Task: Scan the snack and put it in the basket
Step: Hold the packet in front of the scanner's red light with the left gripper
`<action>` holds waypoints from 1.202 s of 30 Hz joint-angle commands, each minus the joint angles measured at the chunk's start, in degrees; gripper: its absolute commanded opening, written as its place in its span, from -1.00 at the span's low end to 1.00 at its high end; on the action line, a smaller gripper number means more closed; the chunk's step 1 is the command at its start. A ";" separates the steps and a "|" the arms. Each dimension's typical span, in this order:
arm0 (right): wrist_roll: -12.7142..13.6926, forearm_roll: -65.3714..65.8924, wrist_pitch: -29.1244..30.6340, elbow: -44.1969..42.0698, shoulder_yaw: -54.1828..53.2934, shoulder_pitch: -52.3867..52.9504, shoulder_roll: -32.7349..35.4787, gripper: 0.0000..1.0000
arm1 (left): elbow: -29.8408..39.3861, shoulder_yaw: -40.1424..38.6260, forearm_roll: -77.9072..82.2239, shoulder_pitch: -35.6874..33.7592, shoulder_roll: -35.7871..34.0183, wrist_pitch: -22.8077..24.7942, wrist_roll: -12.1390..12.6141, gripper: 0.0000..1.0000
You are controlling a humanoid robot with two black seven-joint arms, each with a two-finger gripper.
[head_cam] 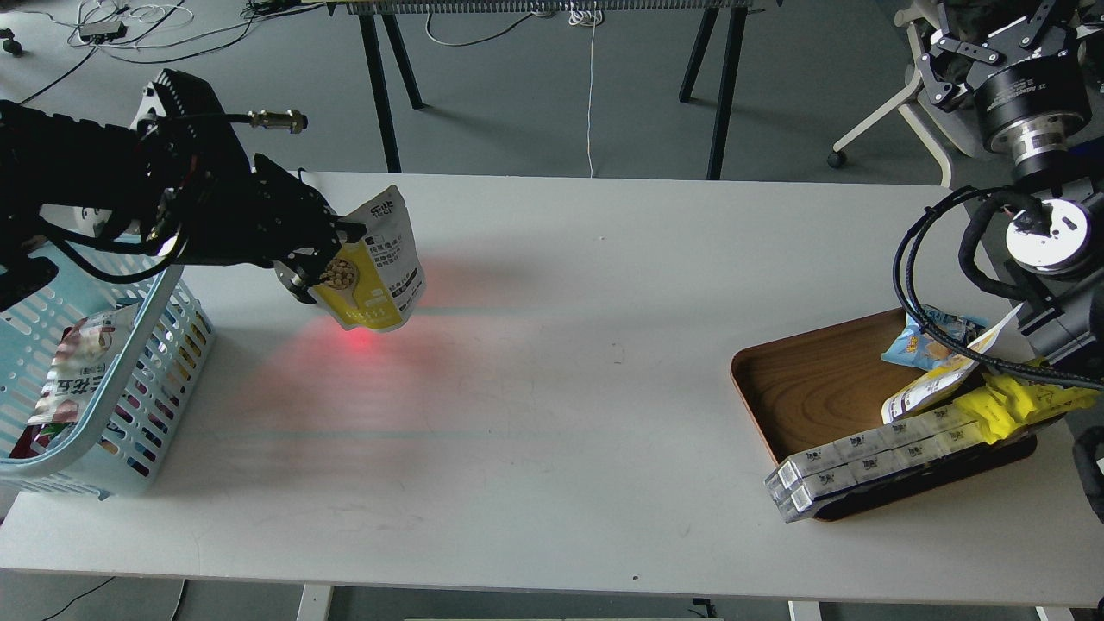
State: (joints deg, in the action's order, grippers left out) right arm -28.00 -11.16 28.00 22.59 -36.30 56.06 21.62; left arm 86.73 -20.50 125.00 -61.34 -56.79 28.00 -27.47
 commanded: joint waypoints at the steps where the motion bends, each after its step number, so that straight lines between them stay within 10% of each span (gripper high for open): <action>1: 0.00 0.00 0.00 0.00 0.00 0.01 0.00 0.99 | 0.02 -0.16 0.00 -0.09 0.01 0.00 -0.53 -1.00; 36: 0.00 0.00 0.00 0.09 0.00 0.10 0.00 0.99 | -2.53 0.46 0.00 2.02 0.81 0.00 1.19 -1.00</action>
State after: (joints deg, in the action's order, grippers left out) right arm -28.00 -11.16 28.00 22.66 -36.30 56.17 21.55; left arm 84.38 -20.05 125.00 -59.30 -55.99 28.00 -26.29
